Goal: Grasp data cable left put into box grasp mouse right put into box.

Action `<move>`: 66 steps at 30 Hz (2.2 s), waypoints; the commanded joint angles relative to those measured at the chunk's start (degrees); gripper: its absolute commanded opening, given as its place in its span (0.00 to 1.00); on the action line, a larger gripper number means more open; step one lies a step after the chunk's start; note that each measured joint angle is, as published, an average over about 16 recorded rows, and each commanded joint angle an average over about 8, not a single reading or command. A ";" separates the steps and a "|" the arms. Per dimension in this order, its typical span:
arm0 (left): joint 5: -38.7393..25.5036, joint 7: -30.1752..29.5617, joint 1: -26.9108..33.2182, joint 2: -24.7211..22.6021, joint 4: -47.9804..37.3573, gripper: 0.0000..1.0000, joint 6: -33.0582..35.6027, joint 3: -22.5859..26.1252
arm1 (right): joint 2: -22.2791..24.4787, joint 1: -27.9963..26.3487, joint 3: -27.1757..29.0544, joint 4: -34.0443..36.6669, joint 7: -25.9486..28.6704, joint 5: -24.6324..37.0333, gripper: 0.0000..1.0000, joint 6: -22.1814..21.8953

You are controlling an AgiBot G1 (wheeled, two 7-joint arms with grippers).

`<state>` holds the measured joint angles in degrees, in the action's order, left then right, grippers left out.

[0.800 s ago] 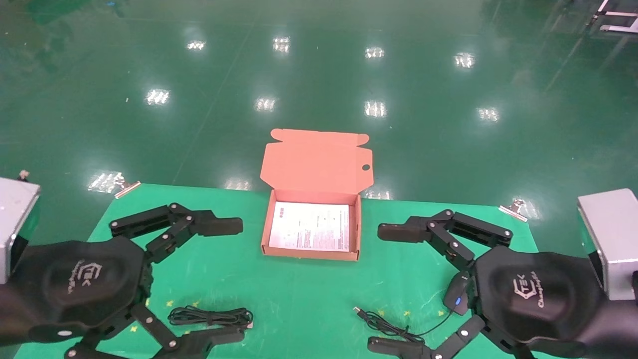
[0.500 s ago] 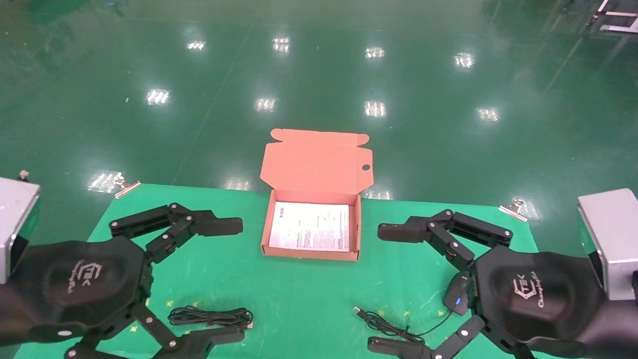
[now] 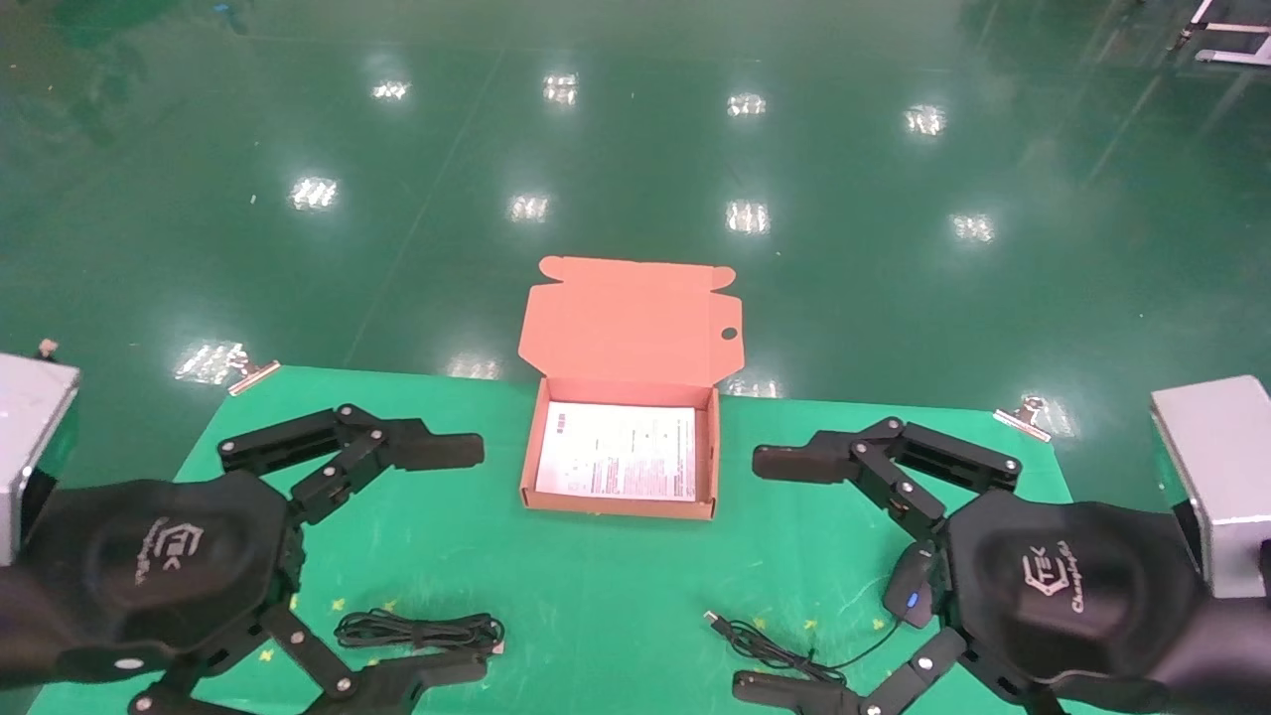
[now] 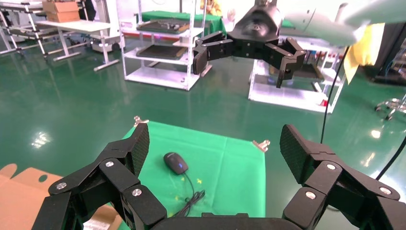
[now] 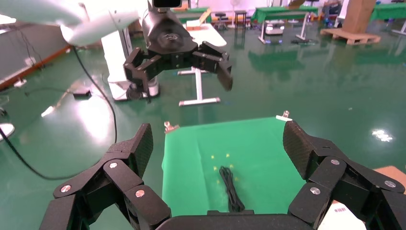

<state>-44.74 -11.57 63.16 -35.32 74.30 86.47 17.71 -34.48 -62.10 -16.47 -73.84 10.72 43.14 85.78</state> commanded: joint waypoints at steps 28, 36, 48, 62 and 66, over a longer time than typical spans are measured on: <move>-42.17 -3.22 17.29 -10.31 0.48 1.00 1.51 24.87 | -6.17 -26.83 -32.00 -4.05 -6.57 43.05 1.00 3.30; -54.05 -3.81 17.55 -13.84 0.43 1.00 -1.65 29.51 | -7.85 -25.48 -37.45 -3.99 -8.00 49.16 1.00 0.76; -66.09 -7.98 15.08 -17.27 -2.32 1.00 -8.60 32.80 | -10.78 -21.91 -41.18 -3.75 -6.36 60.22 1.00 -6.26; -71.10 -11.44 15.03 -22.13 -13.16 1.00 -14.38 33.17 | -15.49 -17.16 -43.71 -3.67 4.28 77.71 1.00 -17.28; -69.99 -10.77 15.99 -24.19 -20.40 1.00 -15.67 32.49 | -16.85 -16.44 -43.68 -3.27 7.48 79.54 1.00 -18.30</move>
<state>-114.79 -21.81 79.12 -59.47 53.96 70.58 50.23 -51.22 -78.65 -59.91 -76.72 18.05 121.58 67.82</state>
